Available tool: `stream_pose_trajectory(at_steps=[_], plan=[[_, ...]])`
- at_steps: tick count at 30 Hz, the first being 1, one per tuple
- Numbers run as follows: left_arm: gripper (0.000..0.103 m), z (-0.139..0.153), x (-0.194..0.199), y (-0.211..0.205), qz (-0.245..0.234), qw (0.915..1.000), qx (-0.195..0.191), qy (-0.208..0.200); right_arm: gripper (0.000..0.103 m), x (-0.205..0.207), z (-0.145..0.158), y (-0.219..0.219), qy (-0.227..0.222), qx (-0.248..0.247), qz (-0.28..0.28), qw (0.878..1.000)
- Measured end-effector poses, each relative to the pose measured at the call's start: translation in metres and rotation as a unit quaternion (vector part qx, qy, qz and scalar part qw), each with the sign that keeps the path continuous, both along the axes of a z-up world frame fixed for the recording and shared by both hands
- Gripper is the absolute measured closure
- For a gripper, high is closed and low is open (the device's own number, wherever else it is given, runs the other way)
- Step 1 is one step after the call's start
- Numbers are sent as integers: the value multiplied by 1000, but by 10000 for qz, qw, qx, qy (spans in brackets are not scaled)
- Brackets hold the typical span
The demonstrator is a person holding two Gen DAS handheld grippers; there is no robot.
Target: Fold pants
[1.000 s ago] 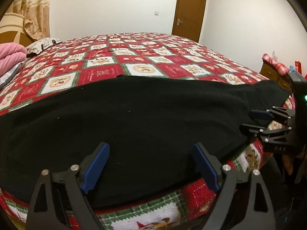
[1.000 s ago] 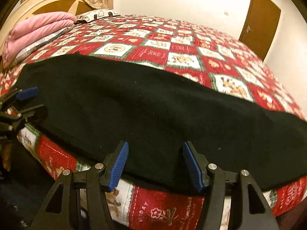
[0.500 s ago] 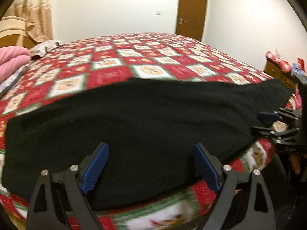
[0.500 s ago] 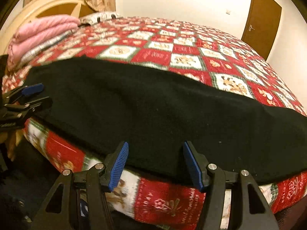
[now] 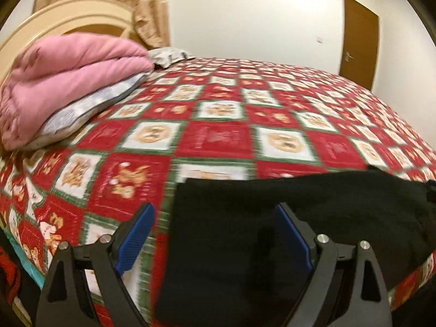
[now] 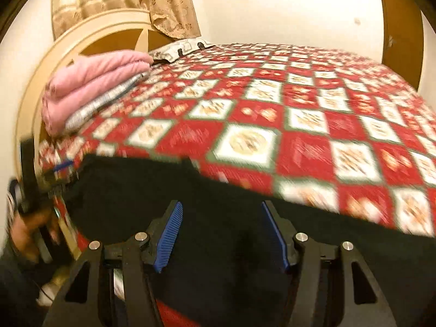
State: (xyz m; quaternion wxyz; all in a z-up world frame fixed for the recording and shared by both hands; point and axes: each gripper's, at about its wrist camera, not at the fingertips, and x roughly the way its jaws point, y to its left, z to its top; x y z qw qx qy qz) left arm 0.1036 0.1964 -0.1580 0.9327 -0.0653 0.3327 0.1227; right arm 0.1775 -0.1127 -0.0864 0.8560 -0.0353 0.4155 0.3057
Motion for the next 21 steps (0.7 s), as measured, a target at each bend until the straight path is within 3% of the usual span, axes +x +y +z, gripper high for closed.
stream_pose_trajectory(at_steps=[3,7,9,11,13,14,16,17,18,21], plan=[[13,-6,1,18,-8,9988,-487,-62,42,31,-1,29,306,139,66,9994],[19,-16,2,36,-21,9943,-1056,-161,42,56,-20,61,673,-222,101,9974],[26,-18,3,36,-105,9926,-1203,-163,42,63,-34,68,859,-393,86,9955],[26,-17,3,35,-130,9922,-1222,-215,43,67,-44,68,989,-368,85,9944],[35,-17,6,32,-238,9915,-1256,-240,44,67,-44,65,953,-333,102,9948],[37,-17,7,32,-259,9914,-1257,-239,48,66,-43,65,943,-321,110,9950],[45,-17,8,31,-289,9912,-1262,-272,71,67,-41,66,975,-228,195,9948],[50,-18,7,31,-299,9913,-1249,-276,90,66,-40,66,1028,-145,283,9942],[54,-18,7,32,-286,9914,-1241,-288,96,65,-40,67,1027,-147,306,9941],[67,-16,5,35,-239,9908,-1284,-359,103,62,-36,72,819,-217,319,9959]])
